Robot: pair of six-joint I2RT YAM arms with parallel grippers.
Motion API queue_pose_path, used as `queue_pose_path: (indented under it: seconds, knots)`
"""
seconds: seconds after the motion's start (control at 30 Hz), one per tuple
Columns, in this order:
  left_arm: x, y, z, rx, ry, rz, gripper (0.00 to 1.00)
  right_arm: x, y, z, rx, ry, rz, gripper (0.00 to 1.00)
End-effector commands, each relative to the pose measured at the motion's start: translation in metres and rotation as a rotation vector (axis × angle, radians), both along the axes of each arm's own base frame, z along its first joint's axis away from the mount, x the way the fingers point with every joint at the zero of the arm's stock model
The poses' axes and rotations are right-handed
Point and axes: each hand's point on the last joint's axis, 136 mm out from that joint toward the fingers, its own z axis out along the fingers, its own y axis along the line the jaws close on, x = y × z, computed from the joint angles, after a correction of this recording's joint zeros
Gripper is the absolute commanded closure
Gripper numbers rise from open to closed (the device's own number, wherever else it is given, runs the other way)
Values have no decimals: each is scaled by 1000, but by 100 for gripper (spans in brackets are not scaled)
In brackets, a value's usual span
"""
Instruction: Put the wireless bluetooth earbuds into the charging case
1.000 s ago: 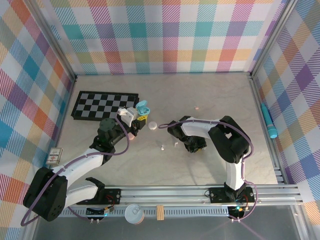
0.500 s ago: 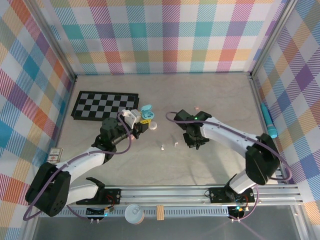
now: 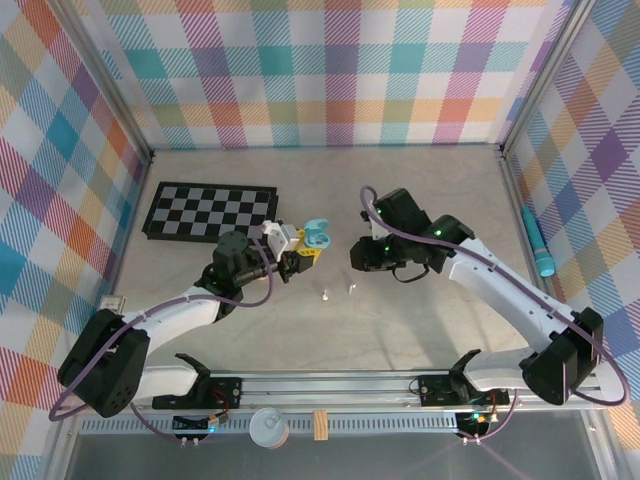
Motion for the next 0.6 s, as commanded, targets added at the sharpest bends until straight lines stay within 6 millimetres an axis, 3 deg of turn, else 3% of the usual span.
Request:
queue_pose_path:
  seconds: [0.0,0.27,0.57]
  knots:
    - [-21,-18,19,-24,-47,-152,76,-3,26,44,222,-34,92,78]
    - [-37,-29,25,-36,-33,-260,77,0,30,72,367,-47,123,78]
    - [-39,-30,35,-68,-44,-267,76,3,28,59,333,-26,119,78]
